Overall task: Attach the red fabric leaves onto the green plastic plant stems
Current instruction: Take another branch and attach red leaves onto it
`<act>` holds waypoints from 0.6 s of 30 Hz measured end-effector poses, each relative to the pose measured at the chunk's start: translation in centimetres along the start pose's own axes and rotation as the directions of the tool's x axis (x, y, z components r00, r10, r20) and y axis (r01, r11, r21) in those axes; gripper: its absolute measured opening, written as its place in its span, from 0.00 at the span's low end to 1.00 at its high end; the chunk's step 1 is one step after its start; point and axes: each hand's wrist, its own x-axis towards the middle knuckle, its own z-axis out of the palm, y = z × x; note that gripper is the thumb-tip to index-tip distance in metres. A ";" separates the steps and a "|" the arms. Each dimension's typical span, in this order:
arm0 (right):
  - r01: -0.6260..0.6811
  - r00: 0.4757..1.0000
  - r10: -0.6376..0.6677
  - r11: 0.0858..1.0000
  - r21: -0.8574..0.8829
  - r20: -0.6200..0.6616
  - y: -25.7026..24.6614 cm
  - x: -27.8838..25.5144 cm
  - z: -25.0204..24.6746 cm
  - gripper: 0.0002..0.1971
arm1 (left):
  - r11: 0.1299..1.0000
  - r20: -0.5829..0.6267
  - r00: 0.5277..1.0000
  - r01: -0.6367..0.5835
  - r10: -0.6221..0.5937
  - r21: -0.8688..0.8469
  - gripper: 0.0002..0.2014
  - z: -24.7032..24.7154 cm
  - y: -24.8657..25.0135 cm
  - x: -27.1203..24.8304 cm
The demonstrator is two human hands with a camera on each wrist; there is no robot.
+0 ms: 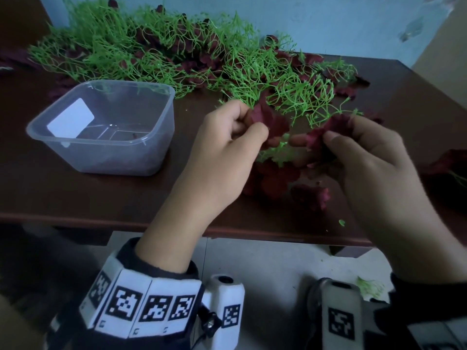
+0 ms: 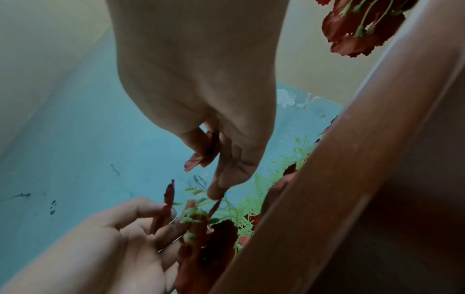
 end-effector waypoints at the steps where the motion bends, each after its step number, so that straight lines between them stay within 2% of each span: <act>1: -0.037 0.999 0.037 0.999 0.033 0.007 0.0 0.0 0.2 0.12 | 0.999 0.003 1.000 0.010 -0.010 -0.033 0.11 0.1 0.0 0.0; 4: -0.124 0.992 0.121 0.977 0.172 0.028 0.1 0.3 0.7 0.13 | 0.996 0.017 0.999 0.053 -0.052 -0.078 0.12 0.0 -0.4 0.2; 8: -0.188 0.981 0.195 0.914 0.360 0.018 0.0 0.6 1.3 0.15 | 0.993 -0.012 0.999 0.044 -0.046 -0.107 0.07 0.0 -0.9 0.1; 10: -0.221 0.971 0.238 0.858 0.463 0.022 -0.2 0.7 1.5 0.14 | 0.986 0.013 0.999 0.044 -0.042 -0.163 0.02 -0.1 -0.8 0.0; 12: -0.250 0.960 0.278 0.802 0.543 0.031 -0.3 0.7 1.7 0.14 | 0.958 0.102 0.994 0.067 -0.039 -0.280 0.11 -0.3 -0.5 -0.1; 14: -0.274 0.948 0.314 0.745 0.608 0.042 -0.3 0.7 1.8 0.13 | 0.949 0.184 0.983 0.048 0.011 -0.311 0.17 -0.3 -0.4 -0.3; 18: -0.322 0.928 0.360 0.640 0.698 0.098 -0.1 0.8 1.9 0.12 | 0.962 0.203 0.977 -0.010 0.067 -0.271 0.18 -0.1 -0.8 -0.4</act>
